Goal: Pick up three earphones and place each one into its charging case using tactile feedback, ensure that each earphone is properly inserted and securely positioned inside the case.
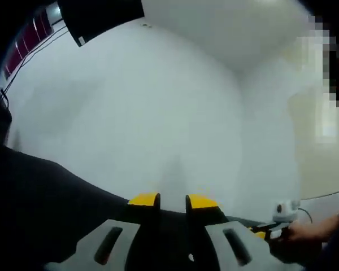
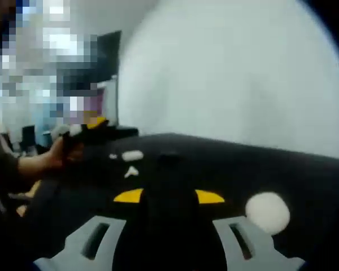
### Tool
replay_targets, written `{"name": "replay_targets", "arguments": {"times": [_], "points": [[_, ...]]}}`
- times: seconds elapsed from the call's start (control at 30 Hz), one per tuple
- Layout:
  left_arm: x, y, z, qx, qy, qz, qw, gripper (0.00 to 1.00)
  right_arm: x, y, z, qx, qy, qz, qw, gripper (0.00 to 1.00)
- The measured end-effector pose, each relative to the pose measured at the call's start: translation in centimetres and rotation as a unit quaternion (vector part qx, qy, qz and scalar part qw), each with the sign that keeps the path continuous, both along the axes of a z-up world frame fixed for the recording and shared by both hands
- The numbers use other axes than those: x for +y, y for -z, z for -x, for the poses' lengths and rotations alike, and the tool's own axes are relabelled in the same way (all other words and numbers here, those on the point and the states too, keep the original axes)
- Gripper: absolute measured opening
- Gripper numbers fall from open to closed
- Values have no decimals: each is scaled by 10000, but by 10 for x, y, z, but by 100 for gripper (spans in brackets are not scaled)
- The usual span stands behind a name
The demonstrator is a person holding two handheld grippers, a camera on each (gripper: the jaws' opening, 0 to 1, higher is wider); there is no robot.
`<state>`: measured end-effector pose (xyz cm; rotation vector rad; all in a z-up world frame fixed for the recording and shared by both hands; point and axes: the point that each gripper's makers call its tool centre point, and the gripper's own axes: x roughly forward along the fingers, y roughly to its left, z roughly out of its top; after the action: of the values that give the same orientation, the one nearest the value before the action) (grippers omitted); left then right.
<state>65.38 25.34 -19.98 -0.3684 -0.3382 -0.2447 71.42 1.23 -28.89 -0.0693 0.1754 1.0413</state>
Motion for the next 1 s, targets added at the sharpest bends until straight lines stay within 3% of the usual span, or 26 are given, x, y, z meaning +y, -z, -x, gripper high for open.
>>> {"name": "replay_targets", "arguments": {"times": [0.07, 0.13, 0.27, 0.3, 0.33, 0.4, 0.47, 0.5, 0.53, 0.6, 0.67, 0.8, 0.93, 1.0], "points": [[0, 4, -5, 175, -26, -78, 9998, 16, -2, -1, 0, -32, 12, 11, 10000, 35], [3, 11, -13, 507, -41, -120, 9986, 17, 0, -10, 3, 74, -48, -328, 9994, 35], [6, 31, -33, 1495, 428, -262, 9875, 25, -4, -15, -2, 167, 85, -505, 9985, 35], [11, 42, -37, 1872, 399, -387, 9808, 27, -3, -17, -2, 204, 81, -583, 9981, 35], [18, 56, -38, 2336, 327, -584, 9700, 29, -1, -18, -1, 223, 74, -640, 9977, 35], [34, 75, -43, 2809, -2, -1387, 9497, 29, 0, -20, -1, 232, 72, -711, 9972, 35], [43, 85, -44, 2993, -255, -2047, 9316, 25, 1, -22, -3, 224, 68, -721, 9971, 35], [44, 87, -45, 3019, -308, -2257, 9257, 23, 3, -21, -2, 211, 70, -717, 9972, 35], [41, 89, -46, 3061, -272, -2252, 9246, 23, 3, -21, -3, 202, 71, -712, 9972, 35], [32, 89, -49, 3117, -35, -1899, 9310, 29, 2, -21, -2, 196, 71, -716, 9972, 35], [28, 94, -52, 3303, 90, -1663, 9291, 38, 1, -21, -4, 208, 88, -730, 9971, 35], [32, 109, -61, 3468, -118, -2006, 9162, 43, 2, -21, -5, 187, 89, -734, 9971, 35], [24, 113, -67, 3554, -41, -1866, 9159, 47, 1, -21, -7, 186, 107, -736, 9971, 35], [20, 116, -70, 3630, -40, -1945, 9112, 48, 1, -21, -7, 197, 101, -738, 9970, 35]]}}
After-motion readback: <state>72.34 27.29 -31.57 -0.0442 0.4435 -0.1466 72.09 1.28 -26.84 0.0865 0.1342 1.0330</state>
